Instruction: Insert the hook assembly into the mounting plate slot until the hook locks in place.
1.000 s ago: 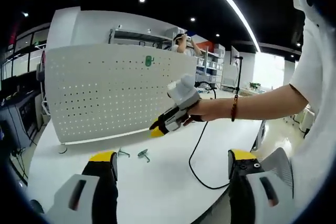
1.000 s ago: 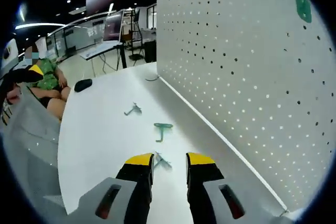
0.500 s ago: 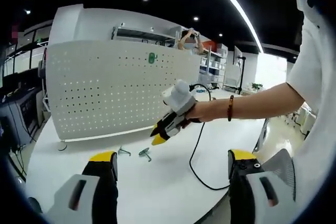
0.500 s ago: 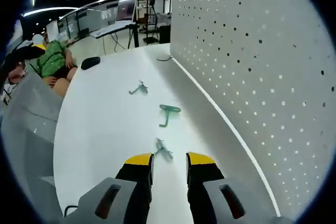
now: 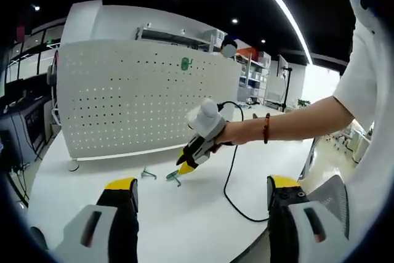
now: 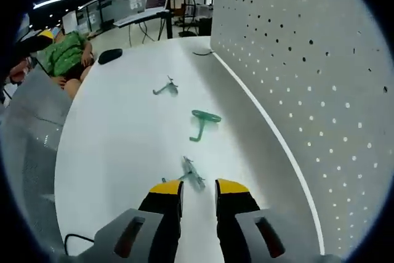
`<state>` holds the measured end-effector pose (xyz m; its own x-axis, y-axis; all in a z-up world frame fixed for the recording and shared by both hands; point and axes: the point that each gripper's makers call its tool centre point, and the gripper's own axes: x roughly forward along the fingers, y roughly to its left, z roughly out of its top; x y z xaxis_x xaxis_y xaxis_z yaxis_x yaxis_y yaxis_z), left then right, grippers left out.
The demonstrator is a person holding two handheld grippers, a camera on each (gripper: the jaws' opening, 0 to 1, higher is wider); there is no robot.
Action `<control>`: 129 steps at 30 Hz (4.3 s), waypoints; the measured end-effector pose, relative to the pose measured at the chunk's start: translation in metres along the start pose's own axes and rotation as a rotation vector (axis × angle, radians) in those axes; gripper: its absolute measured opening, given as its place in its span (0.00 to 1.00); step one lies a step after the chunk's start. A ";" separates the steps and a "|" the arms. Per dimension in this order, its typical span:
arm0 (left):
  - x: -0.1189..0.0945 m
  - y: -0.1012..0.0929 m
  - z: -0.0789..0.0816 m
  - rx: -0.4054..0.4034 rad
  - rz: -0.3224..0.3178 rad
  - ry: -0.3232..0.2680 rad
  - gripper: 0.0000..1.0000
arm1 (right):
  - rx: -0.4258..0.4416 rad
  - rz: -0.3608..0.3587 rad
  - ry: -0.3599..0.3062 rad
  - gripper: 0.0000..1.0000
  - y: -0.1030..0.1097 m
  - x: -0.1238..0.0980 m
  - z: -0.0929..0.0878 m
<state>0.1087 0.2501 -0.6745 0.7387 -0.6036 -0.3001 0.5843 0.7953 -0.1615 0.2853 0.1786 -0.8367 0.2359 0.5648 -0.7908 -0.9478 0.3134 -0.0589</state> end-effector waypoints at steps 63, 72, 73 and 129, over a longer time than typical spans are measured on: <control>0.000 -0.012 0.018 -0.040 -0.084 -0.068 0.83 | 0.109 -0.131 -0.179 0.02 0.024 -0.064 0.031; -0.001 -0.020 0.024 -0.025 -0.123 -0.076 0.83 | 0.143 -0.174 -0.240 0.02 0.035 -0.086 0.042; -0.002 -0.021 0.024 -0.025 -0.126 -0.077 0.83 | 0.144 -0.178 -0.246 0.02 0.037 -0.088 0.043; -0.010 0.007 0.072 -0.170 -0.257 -0.225 0.43 | 0.255 -0.354 -0.711 0.03 0.114 -0.176 0.152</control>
<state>0.1299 0.2572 -0.6046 0.6416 -0.7668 -0.0188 0.7100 0.6030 -0.3638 0.1685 0.2307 -0.6116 0.6711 0.7208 -0.1735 -0.7345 0.6781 -0.0239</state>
